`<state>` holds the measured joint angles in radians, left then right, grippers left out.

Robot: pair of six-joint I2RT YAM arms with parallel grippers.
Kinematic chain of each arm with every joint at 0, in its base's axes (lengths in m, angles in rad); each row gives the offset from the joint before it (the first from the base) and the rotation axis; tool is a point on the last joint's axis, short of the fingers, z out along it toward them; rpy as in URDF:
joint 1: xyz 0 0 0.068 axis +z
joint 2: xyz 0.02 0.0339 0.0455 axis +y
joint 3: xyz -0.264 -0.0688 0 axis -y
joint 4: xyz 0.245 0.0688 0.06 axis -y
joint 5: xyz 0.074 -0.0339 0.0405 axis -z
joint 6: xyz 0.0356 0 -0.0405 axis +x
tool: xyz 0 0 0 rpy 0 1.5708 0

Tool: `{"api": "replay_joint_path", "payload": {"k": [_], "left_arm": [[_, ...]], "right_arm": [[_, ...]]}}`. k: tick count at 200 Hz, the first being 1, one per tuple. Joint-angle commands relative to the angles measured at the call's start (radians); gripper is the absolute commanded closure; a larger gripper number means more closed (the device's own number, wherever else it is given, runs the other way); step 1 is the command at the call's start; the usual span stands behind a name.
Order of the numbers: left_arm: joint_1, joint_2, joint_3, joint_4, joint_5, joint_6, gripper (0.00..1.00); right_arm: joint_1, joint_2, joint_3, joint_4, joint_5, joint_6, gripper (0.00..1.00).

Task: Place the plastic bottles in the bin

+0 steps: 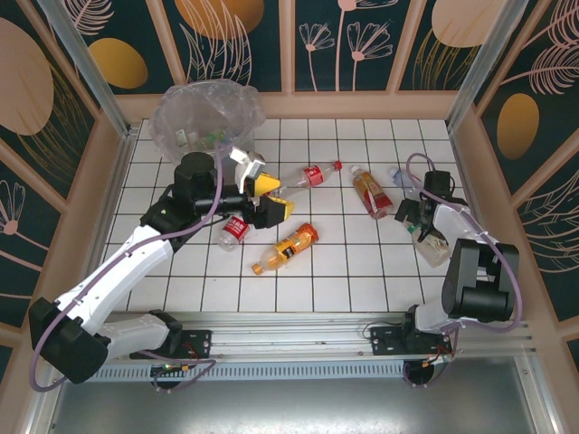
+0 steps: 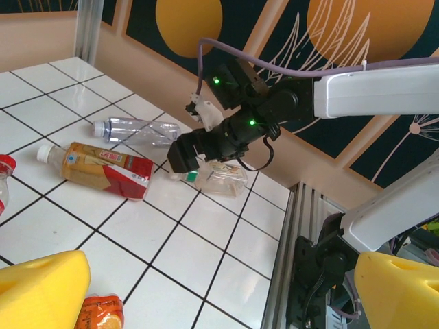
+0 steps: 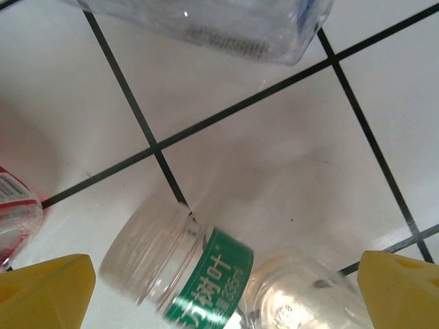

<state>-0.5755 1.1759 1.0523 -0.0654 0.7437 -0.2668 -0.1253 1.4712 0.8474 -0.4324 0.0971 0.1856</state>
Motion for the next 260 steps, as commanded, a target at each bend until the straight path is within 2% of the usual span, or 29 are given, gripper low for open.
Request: {"api": "replay_joint_path", "payload": {"k": [1,56,128,166,189,260], "left_arm": [[-0.004,-0.022,-0.007,-0.011,-0.001,0.021,0.01],[-0.004,-0.033,-0.003,-0.021,-0.005,0.028,0.02],[-0.004,-0.042,-0.002,-0.028,-0.007,0.031,0.02],[-0.003,-0.043,-0.002,-0.029,-0.007,0.032,0.01],[-0.003,-0.043,-0.002,-0.029,-0.001,0.029,0.02],[-0.003,-0.062,-0.003,-0.019,0.016,0.02,0.01]], "right_arm": [[-0.004,-0.001,-0.024,-0.017,-0.054,0.025,0.01],[0.023,-0.057,-0.071,-0.021,-0.078,0.098,0.04],[0.048,-0.093,-0.107,-0.032,-0.078,0.164,0.19],[0.071,-0.116,-0.097,-0.066,-0.076,0.167,0.1],[0.106,-0.12,-0.112,-0.096,-0.03,0.198,0.05],[0.163,-0.162,-0.152,-0.153,0.017,0.319,0.04]]}}
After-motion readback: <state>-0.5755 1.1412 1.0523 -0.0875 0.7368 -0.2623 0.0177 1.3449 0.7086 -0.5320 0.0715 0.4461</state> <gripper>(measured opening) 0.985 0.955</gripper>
